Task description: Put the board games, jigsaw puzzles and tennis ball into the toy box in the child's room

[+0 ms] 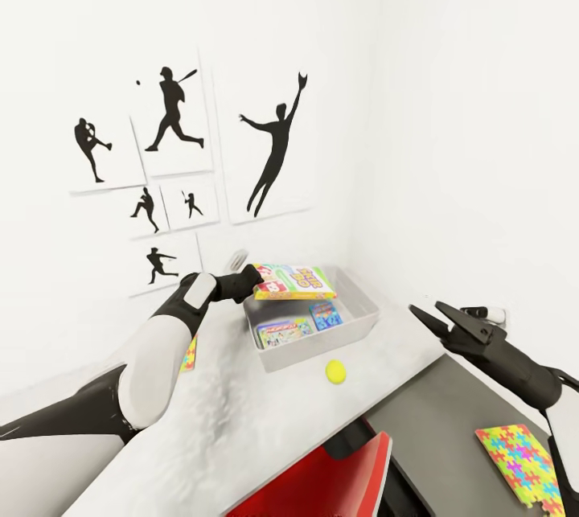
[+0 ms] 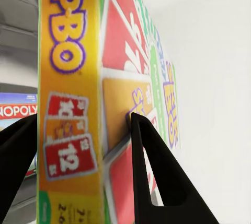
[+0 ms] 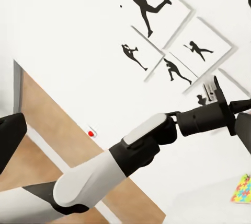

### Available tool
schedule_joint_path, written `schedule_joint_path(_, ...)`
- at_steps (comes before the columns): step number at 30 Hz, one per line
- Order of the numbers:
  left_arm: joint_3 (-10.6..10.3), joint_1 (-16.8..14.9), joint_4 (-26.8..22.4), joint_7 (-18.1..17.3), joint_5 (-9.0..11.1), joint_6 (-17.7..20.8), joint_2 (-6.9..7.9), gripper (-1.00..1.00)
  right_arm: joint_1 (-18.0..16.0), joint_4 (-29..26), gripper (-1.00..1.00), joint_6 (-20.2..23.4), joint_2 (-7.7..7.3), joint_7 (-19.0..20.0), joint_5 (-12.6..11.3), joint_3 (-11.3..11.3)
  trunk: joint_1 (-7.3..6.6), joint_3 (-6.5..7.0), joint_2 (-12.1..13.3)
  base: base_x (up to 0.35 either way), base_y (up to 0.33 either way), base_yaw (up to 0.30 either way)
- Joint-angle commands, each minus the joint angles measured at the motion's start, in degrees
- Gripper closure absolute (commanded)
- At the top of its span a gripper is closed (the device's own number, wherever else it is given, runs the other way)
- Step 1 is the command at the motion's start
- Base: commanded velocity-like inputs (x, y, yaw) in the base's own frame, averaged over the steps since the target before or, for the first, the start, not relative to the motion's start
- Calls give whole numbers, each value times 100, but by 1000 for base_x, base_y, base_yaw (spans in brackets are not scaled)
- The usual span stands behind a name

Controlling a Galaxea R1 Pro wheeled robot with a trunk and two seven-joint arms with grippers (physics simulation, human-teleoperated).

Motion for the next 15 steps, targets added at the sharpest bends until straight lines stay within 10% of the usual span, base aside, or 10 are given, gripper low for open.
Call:
schedule_joint_path(1, 45, -6, -9, -11, -16, 35, -7, 100, -6, 0, -100, 22, -2, 28, 10, -12, 4, -23, -14, 0, 0, 0)
schedule_joint_path(15, 42, -7, -10, -497, -16, 85, -12, 100, -6, 2, -100, 34, -12, 75, 13, -114, 4, -154, -14, 0, 0, 0)
